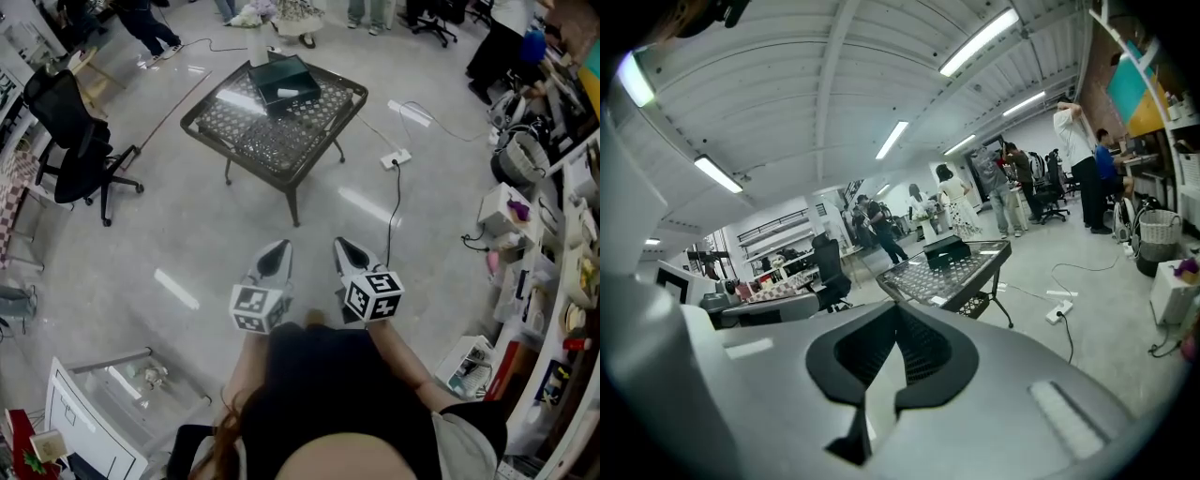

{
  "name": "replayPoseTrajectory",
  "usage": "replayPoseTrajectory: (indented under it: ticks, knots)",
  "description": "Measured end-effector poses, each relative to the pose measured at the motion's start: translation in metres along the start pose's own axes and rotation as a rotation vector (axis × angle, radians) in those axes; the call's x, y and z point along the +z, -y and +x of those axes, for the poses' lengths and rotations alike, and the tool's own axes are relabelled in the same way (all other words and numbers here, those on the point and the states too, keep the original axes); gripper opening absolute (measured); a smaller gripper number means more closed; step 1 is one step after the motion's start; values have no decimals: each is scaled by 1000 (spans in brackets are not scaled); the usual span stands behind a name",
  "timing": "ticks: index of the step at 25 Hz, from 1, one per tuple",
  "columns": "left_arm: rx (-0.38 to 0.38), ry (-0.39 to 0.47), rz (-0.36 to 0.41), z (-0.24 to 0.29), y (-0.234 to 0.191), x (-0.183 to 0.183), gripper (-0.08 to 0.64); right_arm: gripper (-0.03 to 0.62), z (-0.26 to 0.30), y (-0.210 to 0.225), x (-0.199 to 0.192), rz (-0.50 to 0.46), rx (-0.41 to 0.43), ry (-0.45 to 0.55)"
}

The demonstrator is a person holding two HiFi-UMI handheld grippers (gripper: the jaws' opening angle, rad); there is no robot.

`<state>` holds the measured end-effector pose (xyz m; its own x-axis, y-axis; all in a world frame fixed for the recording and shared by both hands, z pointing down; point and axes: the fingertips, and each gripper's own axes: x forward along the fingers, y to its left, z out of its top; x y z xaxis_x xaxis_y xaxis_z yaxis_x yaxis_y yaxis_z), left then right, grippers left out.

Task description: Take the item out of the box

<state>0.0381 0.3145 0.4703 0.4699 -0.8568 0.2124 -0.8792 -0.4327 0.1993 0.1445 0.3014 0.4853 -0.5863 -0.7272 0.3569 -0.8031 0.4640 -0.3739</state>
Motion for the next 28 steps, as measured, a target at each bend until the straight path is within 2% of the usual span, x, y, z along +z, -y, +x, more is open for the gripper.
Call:
replayPoseTrajectory:
  ticks: [9,28]
  knots:
    - [11,-3,-15,3,-5,1,8,0,6,-5,-2,23,24,-18]
    - [-14,-7,-22,18,-17,10,8,0,24,-2,1,55,0,-27]
